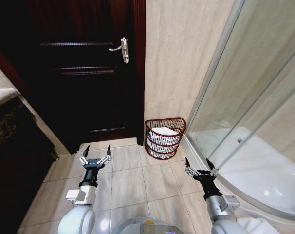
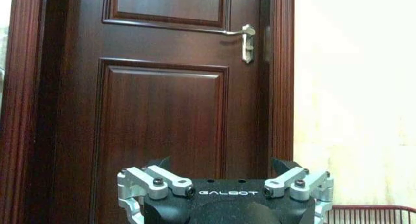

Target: Discard the used towel into the hamper.

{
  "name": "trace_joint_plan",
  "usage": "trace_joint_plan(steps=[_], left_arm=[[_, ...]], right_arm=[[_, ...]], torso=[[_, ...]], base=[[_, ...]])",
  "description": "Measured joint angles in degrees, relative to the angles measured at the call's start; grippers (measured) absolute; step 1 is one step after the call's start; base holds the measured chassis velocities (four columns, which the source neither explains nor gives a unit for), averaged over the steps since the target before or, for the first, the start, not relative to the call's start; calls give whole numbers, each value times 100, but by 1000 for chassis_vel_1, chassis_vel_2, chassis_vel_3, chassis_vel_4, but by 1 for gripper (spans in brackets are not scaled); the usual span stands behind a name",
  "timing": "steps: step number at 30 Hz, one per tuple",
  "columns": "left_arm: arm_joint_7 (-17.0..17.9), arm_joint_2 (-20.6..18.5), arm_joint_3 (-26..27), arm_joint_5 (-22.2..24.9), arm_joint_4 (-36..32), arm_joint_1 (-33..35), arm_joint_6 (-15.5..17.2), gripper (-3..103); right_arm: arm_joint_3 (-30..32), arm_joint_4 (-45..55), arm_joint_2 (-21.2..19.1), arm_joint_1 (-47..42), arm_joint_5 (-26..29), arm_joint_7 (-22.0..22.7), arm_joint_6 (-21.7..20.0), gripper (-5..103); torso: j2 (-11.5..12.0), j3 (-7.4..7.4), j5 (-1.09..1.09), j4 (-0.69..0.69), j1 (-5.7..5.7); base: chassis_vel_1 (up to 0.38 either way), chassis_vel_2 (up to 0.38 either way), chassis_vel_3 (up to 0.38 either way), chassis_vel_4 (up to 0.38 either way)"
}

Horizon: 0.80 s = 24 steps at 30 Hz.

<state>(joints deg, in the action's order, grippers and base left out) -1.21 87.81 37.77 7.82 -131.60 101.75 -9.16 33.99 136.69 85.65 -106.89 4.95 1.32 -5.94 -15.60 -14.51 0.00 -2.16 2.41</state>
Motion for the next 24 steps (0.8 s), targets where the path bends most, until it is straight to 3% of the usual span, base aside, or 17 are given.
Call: trace_joint_plan(steps=[3,14,24], left_arm=[[62,20,-15,-51,0,-3,-7,100],[129,2,-8,-118,49,-11,-29,100],[135,-4,-2,-61,41,34,-49,100]], right_arm=[[-86,-76,9,47,7,131,275,100],[-402,-122,-174,97,18,687,450,100],[-437,-126,-197,43,78,902,563,100]], torso=[[0,0,0,0,0],[0,-1,0,-1,1],[12,9,1,1,-2]], base=[[15,-15,-21,10],[-14,-11,-10,-13],[-64,-72,-69,-60]])
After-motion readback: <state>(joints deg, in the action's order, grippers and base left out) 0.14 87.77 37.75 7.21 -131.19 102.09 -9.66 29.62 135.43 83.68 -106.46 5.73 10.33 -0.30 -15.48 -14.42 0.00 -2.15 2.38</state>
